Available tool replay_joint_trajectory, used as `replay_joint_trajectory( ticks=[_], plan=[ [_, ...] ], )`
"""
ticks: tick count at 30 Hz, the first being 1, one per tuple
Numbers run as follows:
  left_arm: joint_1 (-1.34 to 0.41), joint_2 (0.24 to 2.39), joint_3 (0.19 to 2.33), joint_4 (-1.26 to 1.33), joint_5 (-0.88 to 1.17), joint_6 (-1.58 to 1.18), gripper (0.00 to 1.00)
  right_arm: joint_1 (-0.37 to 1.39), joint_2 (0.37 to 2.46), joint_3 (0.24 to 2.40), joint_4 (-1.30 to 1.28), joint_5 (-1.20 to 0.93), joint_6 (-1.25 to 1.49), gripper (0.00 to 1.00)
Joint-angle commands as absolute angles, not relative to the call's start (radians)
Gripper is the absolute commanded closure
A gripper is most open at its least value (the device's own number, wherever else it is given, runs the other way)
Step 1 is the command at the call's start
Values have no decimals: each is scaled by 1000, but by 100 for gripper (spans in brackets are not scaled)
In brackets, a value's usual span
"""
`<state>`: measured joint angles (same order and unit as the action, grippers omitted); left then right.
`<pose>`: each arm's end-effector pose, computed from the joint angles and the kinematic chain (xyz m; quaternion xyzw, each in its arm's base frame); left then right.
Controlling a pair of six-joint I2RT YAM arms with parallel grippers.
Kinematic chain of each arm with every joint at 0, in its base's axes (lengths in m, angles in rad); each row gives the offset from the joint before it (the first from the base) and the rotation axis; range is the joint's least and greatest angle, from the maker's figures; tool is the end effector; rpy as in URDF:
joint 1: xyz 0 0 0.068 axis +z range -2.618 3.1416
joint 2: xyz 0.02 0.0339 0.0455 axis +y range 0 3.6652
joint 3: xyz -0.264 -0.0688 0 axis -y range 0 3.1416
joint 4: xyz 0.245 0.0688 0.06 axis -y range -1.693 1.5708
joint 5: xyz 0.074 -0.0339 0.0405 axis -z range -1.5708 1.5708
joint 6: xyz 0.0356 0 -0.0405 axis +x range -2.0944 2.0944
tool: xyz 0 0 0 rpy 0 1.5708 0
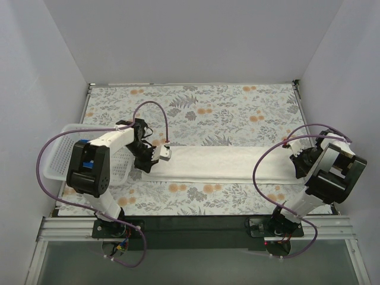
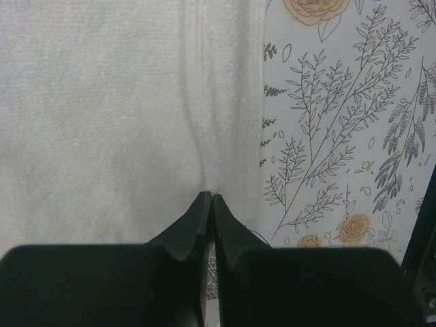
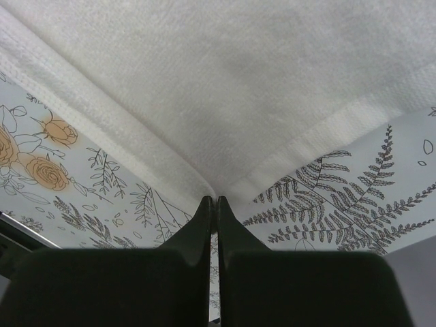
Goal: Roll the towels
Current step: Fold the towel
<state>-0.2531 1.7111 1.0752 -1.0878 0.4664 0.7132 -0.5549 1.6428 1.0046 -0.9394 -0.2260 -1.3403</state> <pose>0.2608 -0.0840 0.1731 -0.4350 -0.8672 0.2413 0.0198 0.2343 -0.1359 0.1704 -0.3799 0.9181 0.0686 0.0896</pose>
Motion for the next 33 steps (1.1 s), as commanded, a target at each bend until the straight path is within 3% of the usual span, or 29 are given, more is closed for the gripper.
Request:
replay_joint_trajectory(
  ticks=[1, 11, 13, 15, 16, 18, 21, 27, 33],
  plan=[
    [-256, 1645, 1074, -1106, 454, 736, 99, -554, 1615, 1012, -927, -209, -1351, 99],
    [-252, 1635, 1183, -1238, 514, 768, 100, -555, 1618, 1081, -959, -215, -1353, 99],
    [-253, 1618, 1152, -1226, 497, 790, 88, -555, 1617, 1072, -960, -213, -1359, 94],
    [-253, 1600, 1100, -1213, 468, 811, 73, -555, 1609, 1066, -974, -215, -1367, 78],
    [-253, 1580, 1088, -1210, 465, 825, 69, -555, 1603, 1060, -979, -216, -1374, 63],
    [-253, 1545, 1080, -1212, 482, 831, 58, -555, 1585, 1058, -991, -229, -1382, 58],
    [-253, 1514, 1123, -1230, 541, 833, 54, -555, 1563, 1074, -1006, -242, -1387, 57],
    [-258, 1569, 1242, -1191, 611, 694, 61, -549, 1578, 1238, -1104, -368, -1330, 60],
    [-308, 1686, 1236, -1026, 477, 542, 76, -488, 1623, 1243, -1121, -367, -1259, 73]
  ],
)
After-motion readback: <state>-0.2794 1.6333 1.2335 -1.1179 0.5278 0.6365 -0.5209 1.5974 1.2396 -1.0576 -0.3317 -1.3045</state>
